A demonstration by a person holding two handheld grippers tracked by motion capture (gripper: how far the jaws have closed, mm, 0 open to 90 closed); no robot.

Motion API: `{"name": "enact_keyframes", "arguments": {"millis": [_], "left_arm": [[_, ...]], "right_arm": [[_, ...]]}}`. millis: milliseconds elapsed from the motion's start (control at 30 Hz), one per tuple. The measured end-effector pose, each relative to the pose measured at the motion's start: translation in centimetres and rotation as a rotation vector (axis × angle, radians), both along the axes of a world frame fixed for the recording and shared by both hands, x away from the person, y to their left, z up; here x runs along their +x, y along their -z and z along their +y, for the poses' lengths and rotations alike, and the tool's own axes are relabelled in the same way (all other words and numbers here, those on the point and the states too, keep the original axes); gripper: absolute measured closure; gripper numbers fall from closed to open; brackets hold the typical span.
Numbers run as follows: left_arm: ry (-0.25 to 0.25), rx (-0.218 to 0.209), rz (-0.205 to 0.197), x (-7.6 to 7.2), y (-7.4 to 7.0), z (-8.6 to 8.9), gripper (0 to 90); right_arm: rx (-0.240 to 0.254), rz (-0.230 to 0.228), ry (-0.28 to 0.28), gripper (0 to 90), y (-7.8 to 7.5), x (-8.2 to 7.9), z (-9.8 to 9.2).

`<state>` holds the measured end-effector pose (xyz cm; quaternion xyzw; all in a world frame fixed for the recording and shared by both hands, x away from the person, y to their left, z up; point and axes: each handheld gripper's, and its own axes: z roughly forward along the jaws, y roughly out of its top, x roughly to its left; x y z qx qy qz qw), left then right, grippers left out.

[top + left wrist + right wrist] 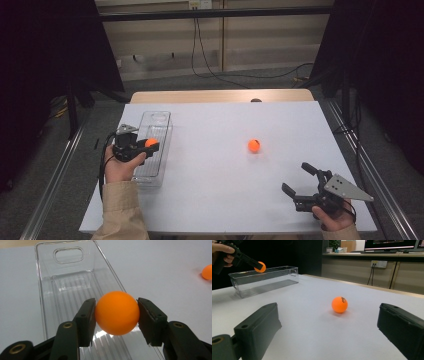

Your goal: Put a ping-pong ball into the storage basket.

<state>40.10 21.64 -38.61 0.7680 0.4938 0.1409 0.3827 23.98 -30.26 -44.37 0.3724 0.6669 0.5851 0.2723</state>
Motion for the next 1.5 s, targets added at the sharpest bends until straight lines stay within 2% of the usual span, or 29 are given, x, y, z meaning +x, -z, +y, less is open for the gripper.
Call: {"name": "enact_keyframes", "arguments": {"millis": [67,167,467,900,1167,1333,1400,1500], "left_arm": [[-0.003,0.005,0.001,0.0,0.0,0.0,49.8],[-0.025,0.015,-0.006,0.0,0.0,0.0,44.4],[-0.026,-0.008,-0.018,-0.1,-0.4,-0.3,36.0],[0.028,-0.027,-0.038,-0.5,-1.4,-2.9,27.2],[0.054,-0.042,-0.034,-0.5,-1.4,-4.0,22.8],[0.089,-0.048,-0.029,-0.5,-1.2,-5.2,20.9],[0.099,-0.038,-0.027,-0.5,-1.2,-5.5,20.4],[0.097,-0.048,-0.03,-0.6,-1.3,-5.9,18.6]], "right_arm": [[0.0,0.0,0.0,3.8,0.0,0.0,0.0],[0.0,0.001,0.0,3.7,0.0,0.0,0.0],[0.0,0.0,0.0,3.8,0.0,0.0,0.0],[-0.002,0.0,0.0,3.7,0.0,0.0,0.0],[-0.002,0.001,-0.001,3.8,0.0,0.0,0.0],[-0.003,0.002,-0.002,3.8,0.0,0.0,0.0],[-0.003,0.002,-0.003,3.8,0.0,0.0,0.0],[-0.003,0.001,-0.003,3.7,0.0,0.0,0.0]]}}
